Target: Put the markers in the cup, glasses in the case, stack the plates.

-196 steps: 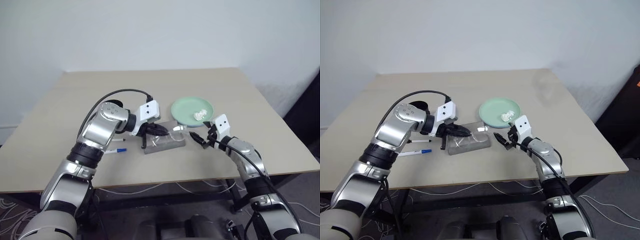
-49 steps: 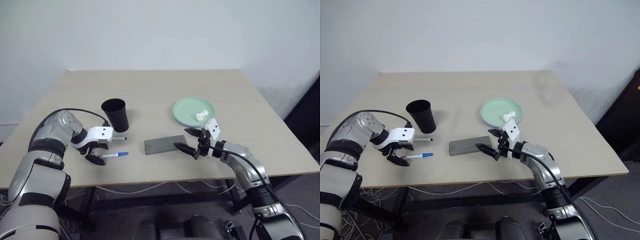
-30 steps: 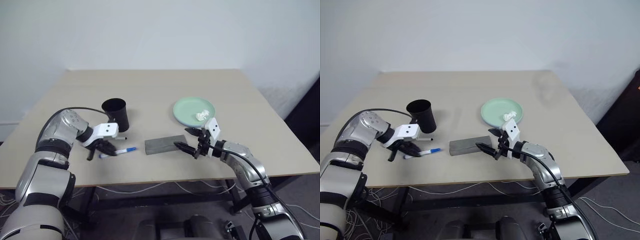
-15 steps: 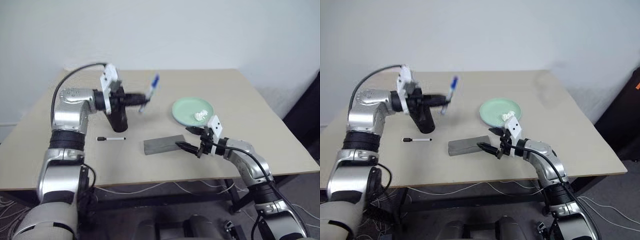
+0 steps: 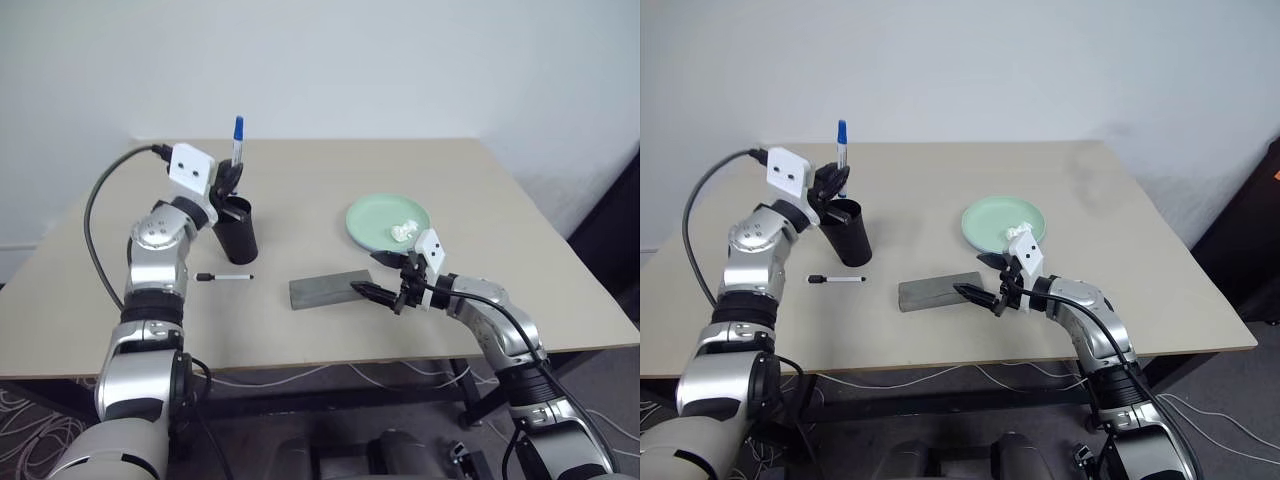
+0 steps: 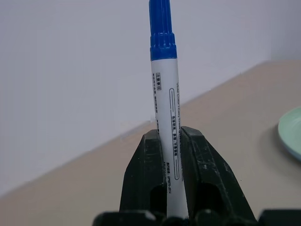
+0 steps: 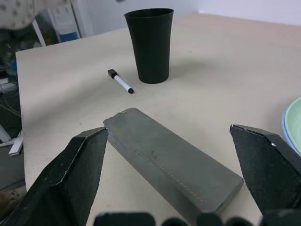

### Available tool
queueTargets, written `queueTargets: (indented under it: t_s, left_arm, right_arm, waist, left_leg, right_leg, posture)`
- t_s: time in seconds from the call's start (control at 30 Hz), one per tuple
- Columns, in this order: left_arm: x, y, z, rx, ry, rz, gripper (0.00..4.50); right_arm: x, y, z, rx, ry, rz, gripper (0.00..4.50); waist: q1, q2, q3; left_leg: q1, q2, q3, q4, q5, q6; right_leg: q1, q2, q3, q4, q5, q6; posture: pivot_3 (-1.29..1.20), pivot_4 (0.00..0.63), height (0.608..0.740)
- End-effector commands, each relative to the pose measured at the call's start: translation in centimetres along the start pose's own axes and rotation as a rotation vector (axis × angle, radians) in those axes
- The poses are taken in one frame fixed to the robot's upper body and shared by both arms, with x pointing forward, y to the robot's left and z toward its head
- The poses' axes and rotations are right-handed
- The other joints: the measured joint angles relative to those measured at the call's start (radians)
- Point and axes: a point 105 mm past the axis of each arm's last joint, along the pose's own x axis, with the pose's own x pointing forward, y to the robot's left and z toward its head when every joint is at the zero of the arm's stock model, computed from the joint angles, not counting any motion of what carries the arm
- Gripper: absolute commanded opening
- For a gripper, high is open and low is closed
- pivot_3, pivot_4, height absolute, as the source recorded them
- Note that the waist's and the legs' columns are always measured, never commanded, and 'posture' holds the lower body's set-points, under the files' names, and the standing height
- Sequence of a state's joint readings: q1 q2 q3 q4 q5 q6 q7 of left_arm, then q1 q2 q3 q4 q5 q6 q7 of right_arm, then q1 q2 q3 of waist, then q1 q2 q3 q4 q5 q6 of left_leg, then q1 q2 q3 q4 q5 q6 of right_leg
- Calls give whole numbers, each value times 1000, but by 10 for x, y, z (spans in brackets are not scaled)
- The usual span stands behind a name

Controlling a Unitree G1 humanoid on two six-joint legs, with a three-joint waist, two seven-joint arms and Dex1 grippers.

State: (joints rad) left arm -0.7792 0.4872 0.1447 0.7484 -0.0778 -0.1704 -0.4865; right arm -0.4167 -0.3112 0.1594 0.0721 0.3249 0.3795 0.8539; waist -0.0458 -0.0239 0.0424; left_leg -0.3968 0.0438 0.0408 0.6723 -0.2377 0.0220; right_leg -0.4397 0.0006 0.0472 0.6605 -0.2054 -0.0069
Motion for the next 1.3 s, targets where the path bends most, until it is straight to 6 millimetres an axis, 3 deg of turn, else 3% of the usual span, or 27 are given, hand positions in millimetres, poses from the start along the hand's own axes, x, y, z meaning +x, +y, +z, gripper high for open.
queueTargets:
  t_s: [0.03,0.27,0.57,1.0,1.13,1.3]
  left_arm:
    - [0,11,14,1,-59,79,71]
    - [-3,8,3,-22,-31,86,71]
    - [-2,8,2,-17,-24,91,3216]
    - [-1,-2,16,-20,-66,-40,3216]
    - [-33,-29,49,0,-27,-612,3216]
    - [-69,-36,40,50,193,-915,3216]
  right_arm:
    - [-2,-1,15,-40,-36,2,4500]
    - [-2,-2,14,-39,-31,-1,4500]
    - [-1,-2,12,-35,-29,-10,4500]
    - [1,-3,12,-38,-26,-13,4500]
    - [3,-5,12,-43,-20,-8,4500]
    - [5,-5,12,-46,-21,-2,4500]
  waist:
    - [0,0,0]
    - [-1,0,0]
    - [-1,0,0]
    - [-1,0,0]
    - [-12,-2,1]
    - [-25,0,1]
  left_leg:
    - [0,0,0,0,0,0]
    - [0,0,0,0,0,0]
    - [0,0,0,0,0,0]
    - [0,0,1,-1,0,0]
    - [-1,0,1,-1,0,0]
    - [1,0,1,-4,-1,-1]
  right_leg:
    - [0,0,0,0,0,0]
    - [0,0,0,0,0,0]
    - [0,0,0,0,0,0]
    - [0,0,0,0,0,0]
    - [-2,1,0,0,0,0]
    - [-2,0,1,-1,-1,0]
  posture:
    - [0,0,740]
    - [0,0,740]
    - [0,0,740]
    - [0,0,740]
    - [0,0,740]
    - [0,0,740]
